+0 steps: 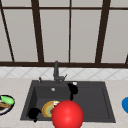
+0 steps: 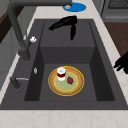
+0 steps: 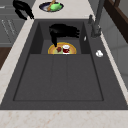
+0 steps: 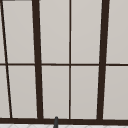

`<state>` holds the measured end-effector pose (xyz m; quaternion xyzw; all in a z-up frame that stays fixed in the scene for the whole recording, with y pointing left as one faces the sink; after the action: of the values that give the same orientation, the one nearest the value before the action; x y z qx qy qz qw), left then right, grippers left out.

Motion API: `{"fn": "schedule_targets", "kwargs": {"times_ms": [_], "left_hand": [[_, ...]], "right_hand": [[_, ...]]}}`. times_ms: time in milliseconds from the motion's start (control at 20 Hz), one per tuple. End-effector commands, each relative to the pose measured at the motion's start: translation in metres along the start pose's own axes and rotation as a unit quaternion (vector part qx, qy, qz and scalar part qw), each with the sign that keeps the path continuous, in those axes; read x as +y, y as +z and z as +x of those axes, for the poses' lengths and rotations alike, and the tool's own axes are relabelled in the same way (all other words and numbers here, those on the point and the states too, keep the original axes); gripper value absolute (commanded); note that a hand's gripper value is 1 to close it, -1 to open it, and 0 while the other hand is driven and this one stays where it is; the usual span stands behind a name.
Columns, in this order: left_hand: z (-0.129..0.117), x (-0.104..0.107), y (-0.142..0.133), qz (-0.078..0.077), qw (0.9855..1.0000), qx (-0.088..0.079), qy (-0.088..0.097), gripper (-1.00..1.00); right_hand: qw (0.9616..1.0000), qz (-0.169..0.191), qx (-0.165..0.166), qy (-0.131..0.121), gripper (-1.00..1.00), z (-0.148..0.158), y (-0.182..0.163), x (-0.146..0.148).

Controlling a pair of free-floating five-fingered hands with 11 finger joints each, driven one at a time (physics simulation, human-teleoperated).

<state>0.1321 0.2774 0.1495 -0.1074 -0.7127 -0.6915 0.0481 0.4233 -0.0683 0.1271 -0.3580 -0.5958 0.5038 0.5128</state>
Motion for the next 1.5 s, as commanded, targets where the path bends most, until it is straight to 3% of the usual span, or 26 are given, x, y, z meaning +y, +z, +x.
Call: {"fn": "schedule_targets", "kwargs": {"times_ms": [0, 550, 950, 1050, 1250, 1450], "left_hand": [[0.000, 0.000, 0.000, 0.000, 1.0000, 0.000, 0.000, 0.00], [0.000, 0.000, 0.000, 0.000, 1.0000, 0.000, 0.000, 0.00], [0.000, 0.000, 0.000, 0.000, 1.0000, 0.000, 0.000, 0.00], [0.000, 0.000, 0.000, 0.000, 1.0000, 0.000, 0.000, 0.00], [0.000, 0.000, 0.000, 0.000, 1.0000, 0.000, 0.000, 0.00], [0.000, 0.000, 0.000, 0.000, 1.0000, 0.000, 0.000, 0.00]], "right_hand": [[0.9989, -0.045, -0.012, 0.003, -1.00, -0.001, 0.002, -0.019], [0.9940, -0.108, -0.006, 0.019, -1.00, 0.014, -0.039, -0.062], [0.9986, -0.051, 0.010, 0.007, -1.00, 0.020, -0.098, -0.069], [0.9994, -0.023, 0.015, 0.019, -1.00, 0.020, -0.103, -0.068], [0.9994, 0.018, 0.017, 0.022, -1.00, 0.023, -0.114, -0.070], [0.9976, 0.066, 0.021, 0.005, -1.00, 0.027, -0.130, -0.073]]}}
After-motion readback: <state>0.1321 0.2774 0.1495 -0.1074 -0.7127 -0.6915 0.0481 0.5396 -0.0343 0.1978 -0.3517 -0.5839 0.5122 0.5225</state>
